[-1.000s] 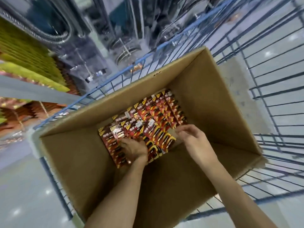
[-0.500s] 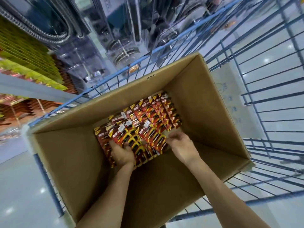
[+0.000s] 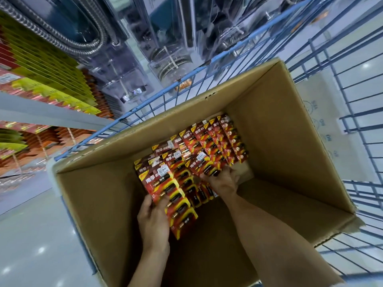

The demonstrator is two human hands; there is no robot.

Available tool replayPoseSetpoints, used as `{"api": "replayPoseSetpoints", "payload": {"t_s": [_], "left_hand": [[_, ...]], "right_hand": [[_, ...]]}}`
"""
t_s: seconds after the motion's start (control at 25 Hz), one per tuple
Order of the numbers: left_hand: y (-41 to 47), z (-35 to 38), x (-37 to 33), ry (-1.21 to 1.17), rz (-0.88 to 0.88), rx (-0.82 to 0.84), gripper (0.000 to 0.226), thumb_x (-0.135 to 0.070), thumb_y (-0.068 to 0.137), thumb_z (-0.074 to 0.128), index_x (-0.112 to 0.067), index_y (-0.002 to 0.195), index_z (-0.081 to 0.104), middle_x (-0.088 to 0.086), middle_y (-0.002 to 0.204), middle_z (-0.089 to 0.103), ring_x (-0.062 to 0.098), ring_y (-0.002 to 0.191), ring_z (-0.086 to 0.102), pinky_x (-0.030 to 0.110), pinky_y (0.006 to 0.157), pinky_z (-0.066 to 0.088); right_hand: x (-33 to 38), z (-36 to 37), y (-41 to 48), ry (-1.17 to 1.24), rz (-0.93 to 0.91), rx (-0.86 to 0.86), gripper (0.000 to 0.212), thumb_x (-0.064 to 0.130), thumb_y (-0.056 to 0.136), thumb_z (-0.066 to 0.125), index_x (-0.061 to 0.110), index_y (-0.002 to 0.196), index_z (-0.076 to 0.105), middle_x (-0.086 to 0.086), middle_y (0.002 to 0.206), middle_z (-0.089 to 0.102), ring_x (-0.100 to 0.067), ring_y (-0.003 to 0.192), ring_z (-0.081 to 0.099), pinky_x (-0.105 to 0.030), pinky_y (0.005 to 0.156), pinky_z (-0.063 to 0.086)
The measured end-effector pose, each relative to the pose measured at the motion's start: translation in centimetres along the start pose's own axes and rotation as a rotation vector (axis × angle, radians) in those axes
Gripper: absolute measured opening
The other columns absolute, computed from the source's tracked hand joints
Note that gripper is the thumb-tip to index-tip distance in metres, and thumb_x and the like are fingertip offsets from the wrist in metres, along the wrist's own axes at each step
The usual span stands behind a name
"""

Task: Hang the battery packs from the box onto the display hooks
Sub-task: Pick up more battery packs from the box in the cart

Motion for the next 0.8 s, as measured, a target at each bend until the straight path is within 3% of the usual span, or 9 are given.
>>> {"api": "replayPoseSetpoints", "payload": {"t_s": [0.12, 0.24, 0.44, 0.56, 0.64, 0.8], "left_hand": [[0.1, -0.1, 0.1, -0.042, -0.021, 0.025, 0.029, -0.026, 0.093, 0.075, -0.043, 0.117, 0.072, 0.0, 0.126, 0.07, 0.028, 0.111, 0.071, 0.057, 0.095, 0.057], [-1.4, -0.4, -0.9, -0.058, 0.018, 0.058, 0.024, -0.023, 0.094, 0.074, -0.043, 0.108, 0.075, 0.0, 0.118, 0.076, 0.026, 0.107, 0.073, 0.056, 0.095, 0.057], [-6.3, -2.4, -4.4, -0.049, 0.117, 0.251, 0.025, -0.02, 0.101, 0.066, -0.036, 0.119, 0.071, 0.001, 0.113, 0.078, 0.024, 0.102, 0.077, 0.055, 0.094, 0.058], [-9.7, -4.5, -7.0, -0.094, 0.128, 0.358, 0.031, -0.017, 0.095, 0.068, -0.032, 0.123, 0.07, 0.003, 0.113, 0.079, 0.026, 0.102, 0.077, 0.057, 0.096, 0.057], [-12.1, -6.4, -8.7, -0.143, 0.12, 0.441, 0.042, -0.019, 0.088, 0.071, -0.026, 0.129, 0.068, 0.007, 0.115, 0.078, 0.03, 0.103, 0.077, 0.057, 0.097, 0.056], [-15.8, -11.4, -12.0, -0.241, 0.148, 0.543, 0.048, -0.024, 0.082, 0.072, -0.02, 0.13, 0.068, 0.014, 0.113, 0.078, 0.037, 0.1, 0.076, 0.051, 0.089, 0.06]], "right_hand": [[-0.2, 0.3, 0.3, 0.007, -0.009, 0.035, 0.099, 0.068, 0.076, 0.076, 0.018, 0.154, 0.039, -0.011, 0.157, 0.042, -0.035, 0.152, 0.026, -0.054, 0.125, 0.016], [0.5, 0.6, -0.6, 0.147, -0.134, 0.193, 0.073, 0.056, 0.079, 0.081, 0.018, 0.137, 0.058, -0.006, 0.138, 0.061, -0.03, 0.135, 0.051, -0.047, 0.115, 0.039], [3.4, -2.5, -7.4, 0.413, -0.217, 0.308, 0.07, 0.041, 0.085, 0.079, 0.021, 0.146, 0.051, -0.003, 0.146, 0.057, -0.027, 0.135, 0.052, -0.047, 0.116, 0.038], [4.5, -6.6, -14.0, 0.51, -0.331, 0.305, 0.035, 0.031, 0.093, 0.073, 0.024, 0.126, 0.063, -0.005, 0.122, 0.074, -0.023, 0.107, 0.073, -0.04, 0.092, 0.058], [4.9, -9.2, -19.9, 0.573, -0.424, 0.302, 0.026, 0.025, 0.096, 0.072, 0.024, 0.121, 0.065, -0.005, 0.115, 0.076, -0.021, 0.099, 0.076, -0.036, 0.08, 0.06], [6.0, -11.4, -31.2, 0.725, -0.574, 0.244, 0.032, 0.025, 0.094, 0.073, 0.023, 0.125, 0.064, -0.006, 0.115, 0.076, -0.029, 0.105, 0.075, -0.052, 0.093, 0.058]]}}
Point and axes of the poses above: each hand's wrist, its own y-axis towards the middle knuckle, its own z-axis out of the palm, x = y × z, the point moved 4 cm from there along y, towards the middle knuckle
